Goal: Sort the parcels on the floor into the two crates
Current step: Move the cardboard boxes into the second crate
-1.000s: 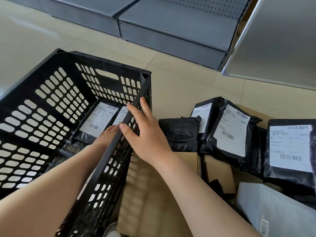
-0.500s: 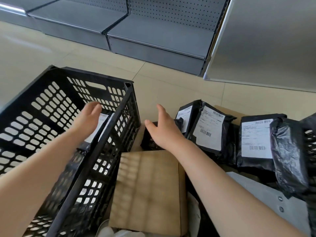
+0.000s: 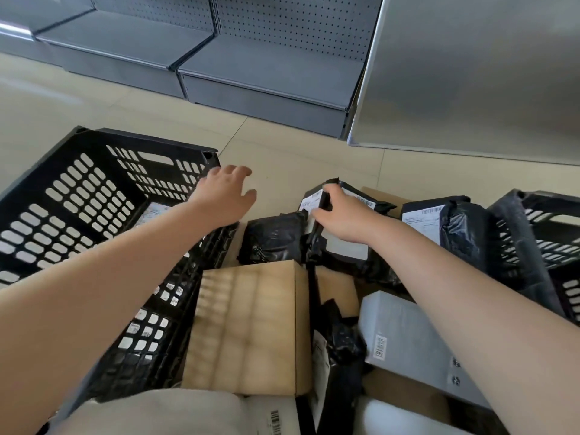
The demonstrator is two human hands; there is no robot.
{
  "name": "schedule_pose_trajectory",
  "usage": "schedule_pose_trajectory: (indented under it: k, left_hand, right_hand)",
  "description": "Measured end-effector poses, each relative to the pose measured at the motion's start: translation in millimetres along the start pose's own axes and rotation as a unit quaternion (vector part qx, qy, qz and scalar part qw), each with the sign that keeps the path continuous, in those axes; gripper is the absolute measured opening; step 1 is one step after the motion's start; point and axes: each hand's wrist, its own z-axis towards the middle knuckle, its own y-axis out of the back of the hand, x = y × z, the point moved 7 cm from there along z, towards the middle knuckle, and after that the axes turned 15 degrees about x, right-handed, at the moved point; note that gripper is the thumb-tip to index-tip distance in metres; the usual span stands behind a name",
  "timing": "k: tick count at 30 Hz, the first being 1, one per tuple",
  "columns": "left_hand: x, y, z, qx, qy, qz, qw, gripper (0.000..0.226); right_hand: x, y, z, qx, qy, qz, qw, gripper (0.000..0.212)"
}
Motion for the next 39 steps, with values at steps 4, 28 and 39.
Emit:
schedule_pose_trajectory:
  k: [4,28,39]
  left_hand:
    - [-12.9,-38.4,1.6,0.061,-0.01,0.11,0.992,0.053]
    - [82.5,-214.0,8.1,0.296,0.017,-0.021,0.955,0.112]
    - [94.6,-193.4,-5.0,0.177,0.126,-0.204,0.955,0.081]
  right_hand:
    - [-42.8,-23.0,-3.3,0.03,-0.029,0.044,0.998,0.067]
    - [-112.4,-214.2,42.5,0.215,-0.123,0.268,0.931,0.114]
    - [-120.6,-193.8,32.3,0.193,-0.115,0.399,0.889,0.098]
